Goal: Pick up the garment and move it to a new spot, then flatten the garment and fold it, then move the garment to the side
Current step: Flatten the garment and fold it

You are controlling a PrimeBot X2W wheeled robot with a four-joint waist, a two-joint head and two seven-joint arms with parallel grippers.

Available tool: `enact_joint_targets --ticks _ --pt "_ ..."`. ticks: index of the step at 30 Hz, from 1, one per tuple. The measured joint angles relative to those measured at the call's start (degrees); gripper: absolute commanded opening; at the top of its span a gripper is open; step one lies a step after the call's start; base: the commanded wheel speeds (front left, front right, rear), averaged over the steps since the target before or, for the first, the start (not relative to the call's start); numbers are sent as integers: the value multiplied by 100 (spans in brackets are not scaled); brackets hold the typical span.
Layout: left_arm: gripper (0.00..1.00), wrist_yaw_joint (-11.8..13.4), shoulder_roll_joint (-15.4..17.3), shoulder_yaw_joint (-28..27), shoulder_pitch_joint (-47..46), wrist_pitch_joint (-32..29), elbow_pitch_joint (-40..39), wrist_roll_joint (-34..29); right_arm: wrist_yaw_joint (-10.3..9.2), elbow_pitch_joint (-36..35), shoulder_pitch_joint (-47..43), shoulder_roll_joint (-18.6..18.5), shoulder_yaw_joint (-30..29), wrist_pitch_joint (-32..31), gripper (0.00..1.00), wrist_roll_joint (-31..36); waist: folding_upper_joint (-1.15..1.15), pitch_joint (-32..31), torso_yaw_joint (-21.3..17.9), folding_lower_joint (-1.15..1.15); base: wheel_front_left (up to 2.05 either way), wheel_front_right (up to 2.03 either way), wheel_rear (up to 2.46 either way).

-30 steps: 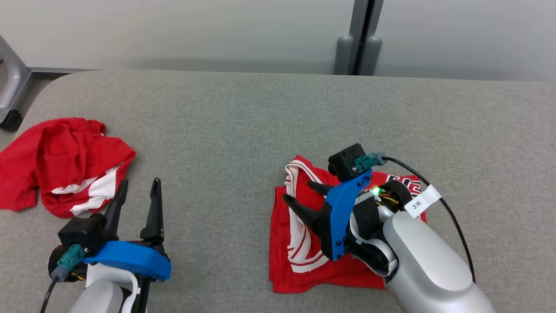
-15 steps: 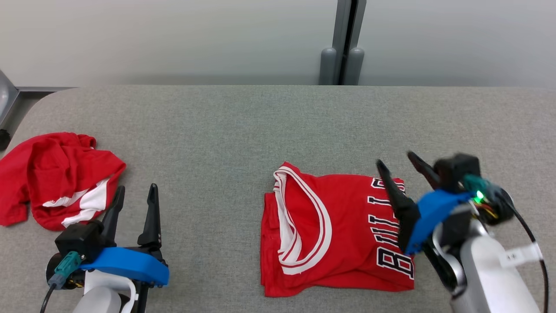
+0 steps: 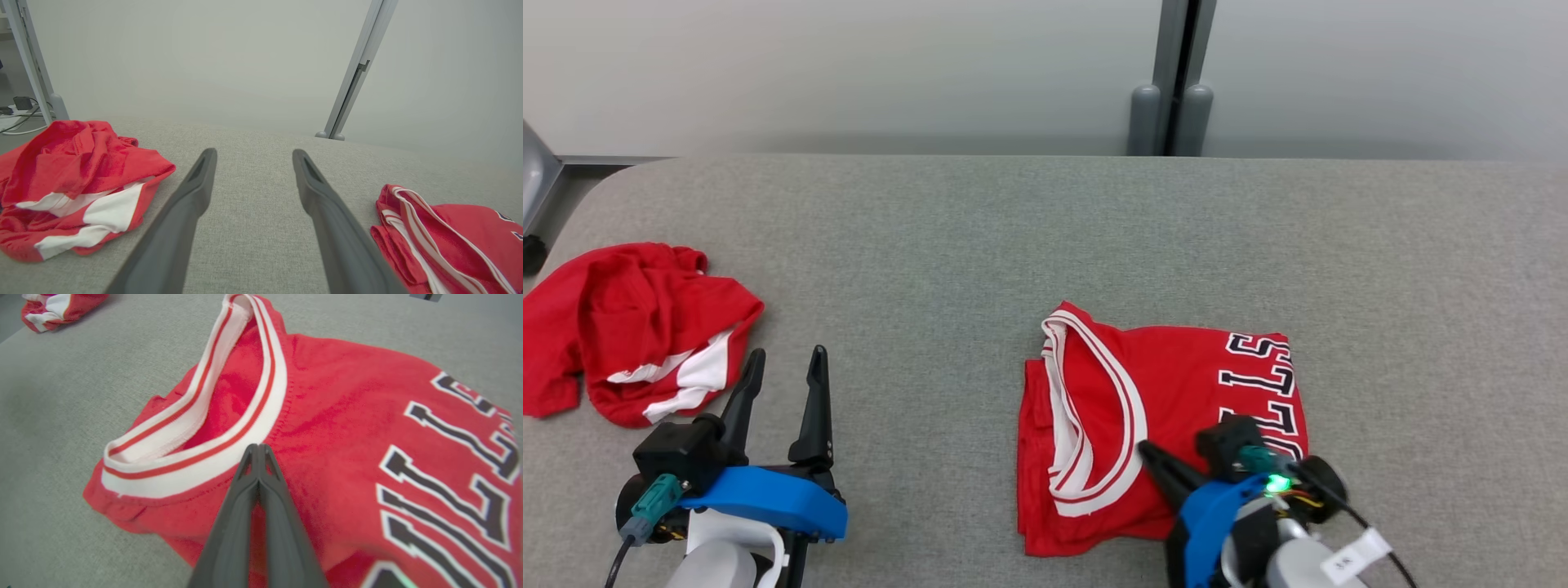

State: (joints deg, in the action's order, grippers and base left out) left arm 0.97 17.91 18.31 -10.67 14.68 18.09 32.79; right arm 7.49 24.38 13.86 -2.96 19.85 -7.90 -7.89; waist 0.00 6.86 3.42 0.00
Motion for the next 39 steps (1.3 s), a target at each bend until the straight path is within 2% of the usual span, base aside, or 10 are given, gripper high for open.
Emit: enact_joint_targets --ticks 6,12,16,19,20,21,24,28,33,39 --pt "100 -85 -14 85 -103 -4 75 0 0 765 604 9 1187 92 0 -702 0 31 190 0 0 0 0" --pt "100 -134 -43 112 -148 -2 193 0 -1 1214 1016 13 2053 35 0 -1328 0 83 370 0 0 0 0" --pt "100 -147 -51 107 -151 3 244 0 -1 1196 1187 14 2345 208 0 -1902 0 105 415 0 0 0 0" --pt "100 -130 -52 85 -151 5 250 0 -1 1078 1347 15 2323 561 0 -2205 0 94 385 0 0 0 0" --pt "100 -123 -48 65 -151 5 253 0 -1 1026 1397 14 2269 706 43 -2252 0 83 363 0 0 0 0" --pt "100 -111 -44 51 -146 8 248 0 -1 972 1440 14 2190 856 100 -2258 0 70 337 0 0 0 0" --pt "100 -98 -22 -48 -96 13 235 3 -1 836 1483 15 1816 1212 100 -2119 0 24 224 0 0 0 0" --pt "100 -37 -18 -132 63 22 142 8 -1 526 1372 15 1013 1433 100 -1661 0 -59 45 0 0 0 0" --pt "100 53 -16 -229 260 23 -59 -1 0 -227 690 15 -325 1350 100 -736 0 -166 -162 0 0 0 0" --pt "100 152 -25 -282 462 31 -258 -25 -1 -1329 -157 8 -1617 1148 100 -135 0 -280 -351 0 0 0 0"
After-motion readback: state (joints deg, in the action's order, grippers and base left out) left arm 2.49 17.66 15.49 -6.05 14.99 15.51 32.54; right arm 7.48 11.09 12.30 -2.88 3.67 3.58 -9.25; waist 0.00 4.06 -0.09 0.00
